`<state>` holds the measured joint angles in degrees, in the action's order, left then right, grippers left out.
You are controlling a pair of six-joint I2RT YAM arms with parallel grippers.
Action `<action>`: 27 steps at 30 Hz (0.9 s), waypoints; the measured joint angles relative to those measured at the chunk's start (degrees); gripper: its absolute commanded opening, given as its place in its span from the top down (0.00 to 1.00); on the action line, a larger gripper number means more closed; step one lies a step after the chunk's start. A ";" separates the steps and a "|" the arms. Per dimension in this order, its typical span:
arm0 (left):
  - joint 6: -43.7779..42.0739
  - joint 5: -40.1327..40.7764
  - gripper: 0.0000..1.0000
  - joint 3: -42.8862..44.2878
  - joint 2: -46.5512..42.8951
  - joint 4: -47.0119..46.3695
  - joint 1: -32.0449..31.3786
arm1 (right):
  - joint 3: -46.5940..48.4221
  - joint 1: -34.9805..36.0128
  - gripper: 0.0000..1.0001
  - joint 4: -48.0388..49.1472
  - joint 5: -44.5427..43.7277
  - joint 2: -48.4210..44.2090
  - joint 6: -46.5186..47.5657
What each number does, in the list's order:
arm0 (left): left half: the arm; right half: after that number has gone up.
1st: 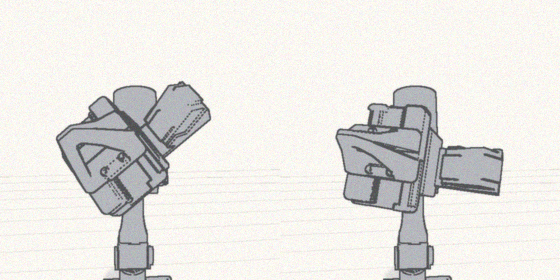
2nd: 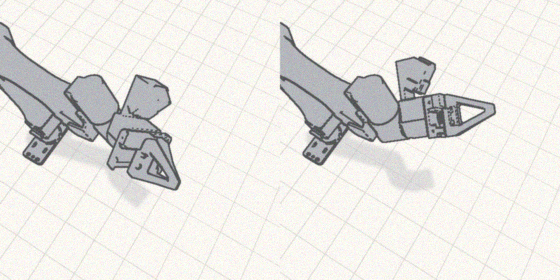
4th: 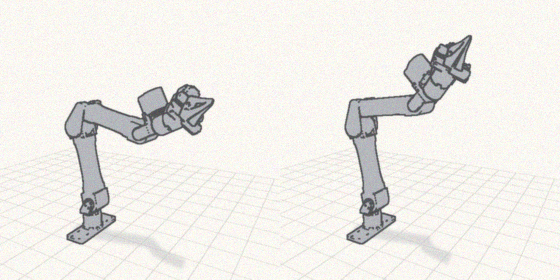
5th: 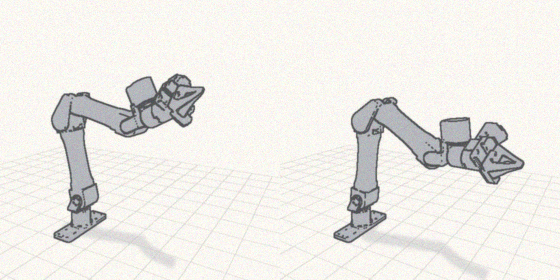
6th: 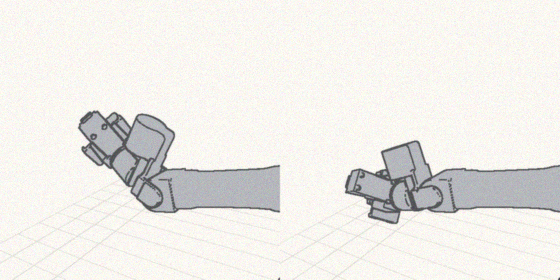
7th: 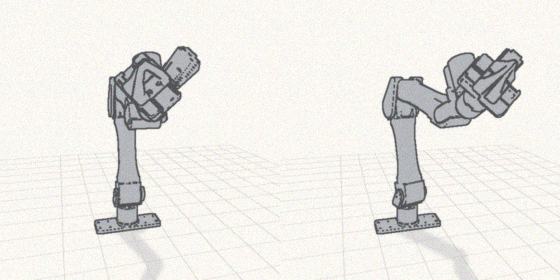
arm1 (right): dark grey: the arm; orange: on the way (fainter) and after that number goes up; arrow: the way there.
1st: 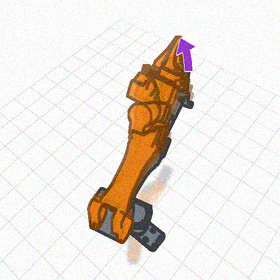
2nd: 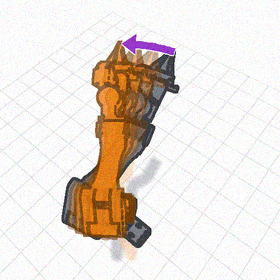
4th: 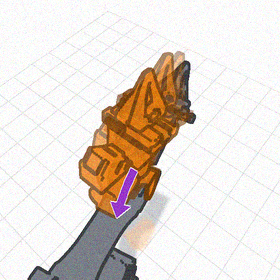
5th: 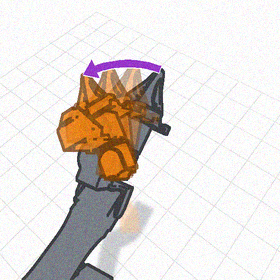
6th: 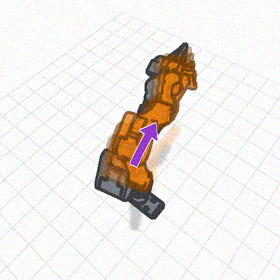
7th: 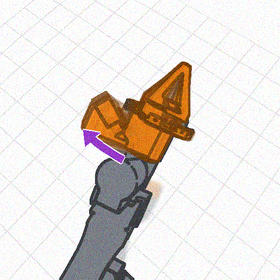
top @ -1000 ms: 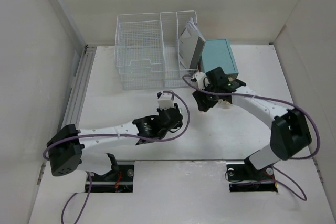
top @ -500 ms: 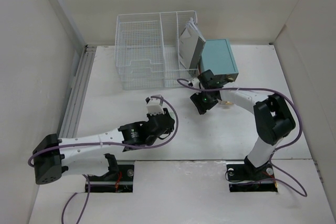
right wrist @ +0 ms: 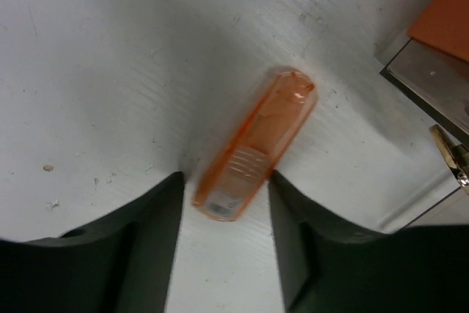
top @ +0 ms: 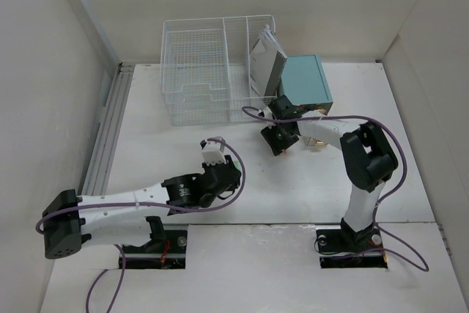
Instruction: Organize the desk
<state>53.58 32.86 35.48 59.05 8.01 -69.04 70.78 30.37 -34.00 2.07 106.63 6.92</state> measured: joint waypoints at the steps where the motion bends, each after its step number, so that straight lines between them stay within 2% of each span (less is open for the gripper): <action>1: 0.07 0.02 1.00 0.00 0.00 0.00 0.00 | 0.00 0.00 0.53 0.17 -0.17 0.04 -0.13; 2: 0.13 0.11 1.00 0.00 0.00 0.00 -0.04 | 0.00 0.00 0.56 0.15 -0.33 0.07 -0.35; 3: 0.15 0.20 1.00 0.00 0.00 0.00 -0.13 | 0.00 0.00 0.66 0.17 -0.46 0.07 -0.52; 7: -0.13 0.20 1.00 0.00 0.31 -0.15 -0.42 | 0.00 0.02 0.86 0.22 -0.66 0.09 -0.98; 13: -2.99 0.09 1.00 1.77 4.83 -2.38 -0.42 | -1.29 0.04 0.90 0.04 0.26 -3.34 -0.13; 21: -9.92 -1.75 1.00 14.80 16.33 -7.10 -0.24 | -2.27 -0.52 0.91 0.35 -0.20 -21.46 1.95; 24: -12.72 -3.58 1.00 20.61 21.88 -9.92 0.55 | -2.32 -3.37 0.91 0.24 -0.90 -25.20 2.71; 27: -15.32 -5.73 1.00 26.05 27.61 -12.28 1.73 | -2.54 -9.44 0.91 0.04 -1.86 -25.94 3.87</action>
<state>38.26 27.14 61.54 86.65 -4.27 -67.31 68.25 20.93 -33.95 0.21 80.68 10.79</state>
